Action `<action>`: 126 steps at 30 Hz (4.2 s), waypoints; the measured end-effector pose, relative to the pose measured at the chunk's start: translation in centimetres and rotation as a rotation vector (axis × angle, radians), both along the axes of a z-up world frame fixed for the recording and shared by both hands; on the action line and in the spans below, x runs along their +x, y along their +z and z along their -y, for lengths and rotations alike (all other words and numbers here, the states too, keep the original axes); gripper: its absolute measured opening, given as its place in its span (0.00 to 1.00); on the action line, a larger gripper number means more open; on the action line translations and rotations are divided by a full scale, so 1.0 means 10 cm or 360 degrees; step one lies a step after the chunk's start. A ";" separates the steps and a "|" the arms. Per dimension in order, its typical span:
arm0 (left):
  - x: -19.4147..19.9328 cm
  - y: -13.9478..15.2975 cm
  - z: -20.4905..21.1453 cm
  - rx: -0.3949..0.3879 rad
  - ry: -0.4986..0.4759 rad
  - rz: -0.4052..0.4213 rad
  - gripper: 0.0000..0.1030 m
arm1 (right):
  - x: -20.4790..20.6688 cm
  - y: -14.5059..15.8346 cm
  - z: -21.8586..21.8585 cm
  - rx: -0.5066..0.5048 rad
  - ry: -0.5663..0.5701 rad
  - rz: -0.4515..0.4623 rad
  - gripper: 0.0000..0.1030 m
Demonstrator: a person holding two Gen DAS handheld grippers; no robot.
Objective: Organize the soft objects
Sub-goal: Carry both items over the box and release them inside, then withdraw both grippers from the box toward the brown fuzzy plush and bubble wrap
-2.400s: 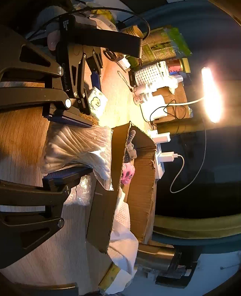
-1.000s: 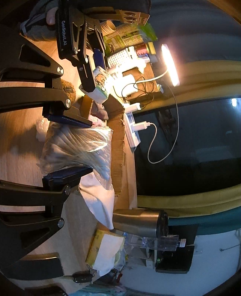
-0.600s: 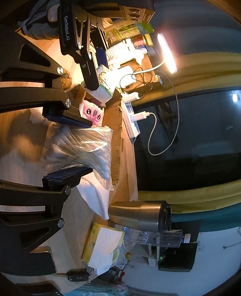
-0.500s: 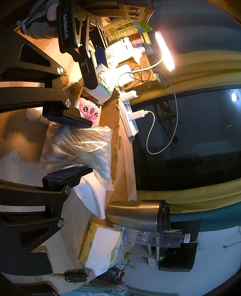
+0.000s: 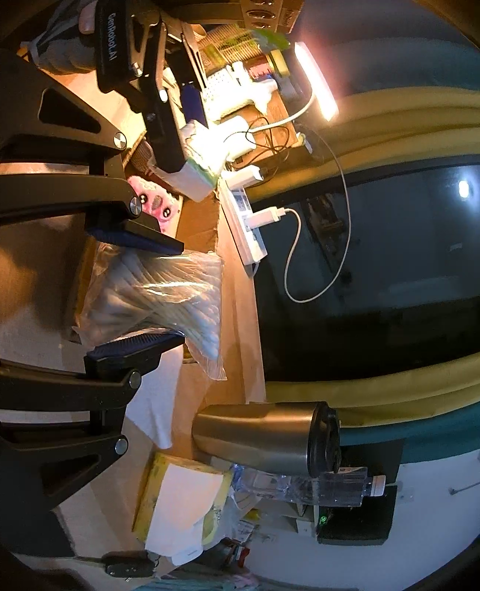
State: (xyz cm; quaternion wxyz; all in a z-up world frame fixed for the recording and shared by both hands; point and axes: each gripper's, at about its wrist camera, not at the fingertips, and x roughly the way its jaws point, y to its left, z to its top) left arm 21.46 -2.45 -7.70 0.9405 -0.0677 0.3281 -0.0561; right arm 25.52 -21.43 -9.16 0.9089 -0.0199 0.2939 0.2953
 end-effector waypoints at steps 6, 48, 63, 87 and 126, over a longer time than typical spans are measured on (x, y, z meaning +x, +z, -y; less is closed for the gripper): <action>0.16 -0.13 -0.01 -0.0035 -0.0018 -0.0042 0.65 | 0.15 -0.09 -0.03 -0.0014 -0.0011 -0.0033 0.43; 0.36 -0.46 -0.05 -0.0096 -0.0070 -0.0184 0.65 | 0.59 -0.71 0.08 -0.0324 -0.0445 -0.0300 0.78; 0.25 -0.35 -0.06 -0.0103 -0.0074 -0.0143 0.66 | 0.40 -0.50 0.07 -0.0260 -0.0410 -0.0257 0.78; 0.13 -0.27 -0.14 -0.0095 -0.0041 -0.0123 0.75 | 0.05 -0.08 -0.14 -0.0207 -0.0307 -0.0087 0.78; -0.93 0.11 -0.49 -0.0125 0.0028 0.0082 0.75 | -0.89 0.28 -0.56 -0.0239 -0.0180 0.0065 0.78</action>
